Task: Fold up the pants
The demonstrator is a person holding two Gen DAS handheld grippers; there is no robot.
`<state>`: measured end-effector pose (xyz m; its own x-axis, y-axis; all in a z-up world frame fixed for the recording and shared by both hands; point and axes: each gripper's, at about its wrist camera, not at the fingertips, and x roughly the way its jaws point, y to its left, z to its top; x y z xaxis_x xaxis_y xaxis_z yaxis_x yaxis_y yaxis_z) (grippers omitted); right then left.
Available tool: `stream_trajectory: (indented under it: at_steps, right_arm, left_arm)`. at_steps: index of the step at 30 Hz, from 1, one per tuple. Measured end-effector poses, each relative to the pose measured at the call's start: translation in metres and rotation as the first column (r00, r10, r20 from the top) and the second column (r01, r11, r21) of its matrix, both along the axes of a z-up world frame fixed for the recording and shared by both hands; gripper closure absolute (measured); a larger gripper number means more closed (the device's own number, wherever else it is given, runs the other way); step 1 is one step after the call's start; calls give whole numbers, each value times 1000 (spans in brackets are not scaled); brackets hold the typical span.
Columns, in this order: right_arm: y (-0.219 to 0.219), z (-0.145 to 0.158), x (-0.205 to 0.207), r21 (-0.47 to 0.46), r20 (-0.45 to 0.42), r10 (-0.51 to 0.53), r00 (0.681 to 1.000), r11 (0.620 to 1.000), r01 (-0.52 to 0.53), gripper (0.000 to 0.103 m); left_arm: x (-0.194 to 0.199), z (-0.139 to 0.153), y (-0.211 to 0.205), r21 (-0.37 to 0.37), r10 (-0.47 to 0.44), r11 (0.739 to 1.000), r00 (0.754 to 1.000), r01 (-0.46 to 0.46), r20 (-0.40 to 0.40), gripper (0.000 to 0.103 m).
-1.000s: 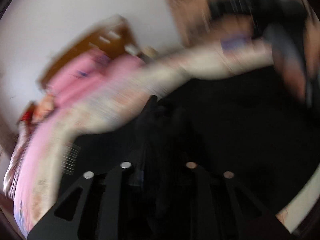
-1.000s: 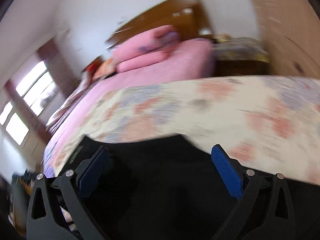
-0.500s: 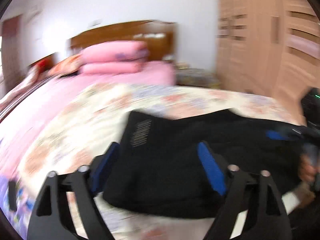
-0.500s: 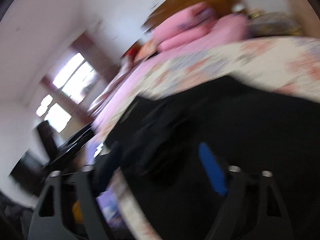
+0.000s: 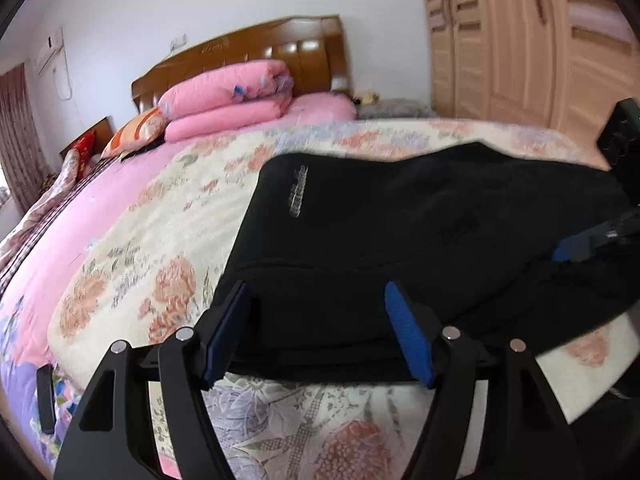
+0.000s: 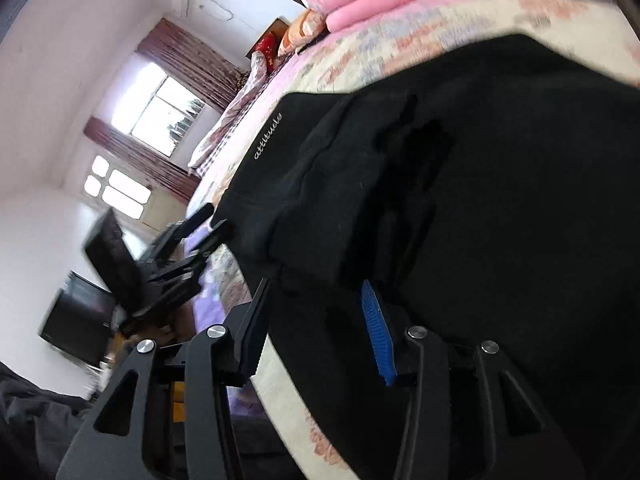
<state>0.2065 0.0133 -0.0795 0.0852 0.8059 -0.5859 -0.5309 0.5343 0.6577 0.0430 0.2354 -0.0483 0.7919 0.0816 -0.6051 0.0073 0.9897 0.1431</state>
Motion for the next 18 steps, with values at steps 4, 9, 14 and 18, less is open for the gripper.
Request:
stream_trajectory:
  at_steps: [4,9,14,18]
  right_arm:
    - [17,0,8,8,1,14,1000,1000,-14,60]
    - [23,-8,16,50,-49,-8,999,999,11,65]
    - [13,-8,13,64,-65,-52,996,996,57,90]
    - [27,3,10,49,19,-57,998,997,56,94]
  left_arm:
    - [-4,7,-17,51,-72,996,997,72,10,29]
    - [-5,-3,-35,85,-146,985,989,148,-29,30]
    - [-8,-4,-47,106,-216,969,975,221,-57,30]
    - [-8,-2,-51,150,-218,963,974,225,-60,30]
